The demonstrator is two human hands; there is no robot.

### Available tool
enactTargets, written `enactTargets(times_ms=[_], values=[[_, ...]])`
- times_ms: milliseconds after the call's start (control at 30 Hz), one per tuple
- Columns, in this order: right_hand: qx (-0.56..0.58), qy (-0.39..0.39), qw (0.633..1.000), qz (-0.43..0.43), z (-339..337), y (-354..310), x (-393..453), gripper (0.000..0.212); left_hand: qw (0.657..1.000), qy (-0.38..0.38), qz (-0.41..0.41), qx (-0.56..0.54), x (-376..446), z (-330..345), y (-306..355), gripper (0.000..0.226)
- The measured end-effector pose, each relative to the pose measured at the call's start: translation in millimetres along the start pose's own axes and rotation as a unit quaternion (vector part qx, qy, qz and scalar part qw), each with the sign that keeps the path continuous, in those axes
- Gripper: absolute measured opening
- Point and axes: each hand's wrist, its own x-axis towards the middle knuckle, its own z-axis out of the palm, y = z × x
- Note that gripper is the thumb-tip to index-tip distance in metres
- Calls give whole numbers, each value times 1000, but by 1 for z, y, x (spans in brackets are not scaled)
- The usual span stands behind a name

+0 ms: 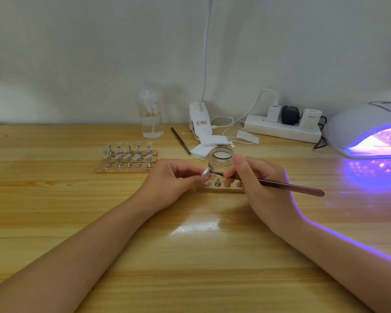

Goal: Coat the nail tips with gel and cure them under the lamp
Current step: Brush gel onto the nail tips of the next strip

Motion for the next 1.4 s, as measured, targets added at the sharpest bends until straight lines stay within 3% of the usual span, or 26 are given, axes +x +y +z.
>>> enactTargets(times_ms=[300,533,767,1400], values=[[33,-46,998,-36,1,-2,-4,37,1000,14,-2,5,0,1,2,10],[85,33,996,1,-3,-4,-1,36,997,62,-14,36,2,-1,3,12],[99,91,990,39,-5,0,3,40,995,57,-12,77,4,1,10,16],[86,109,990,40,-8,3,6,41,994,16,-78,80,12,10,1,15]])
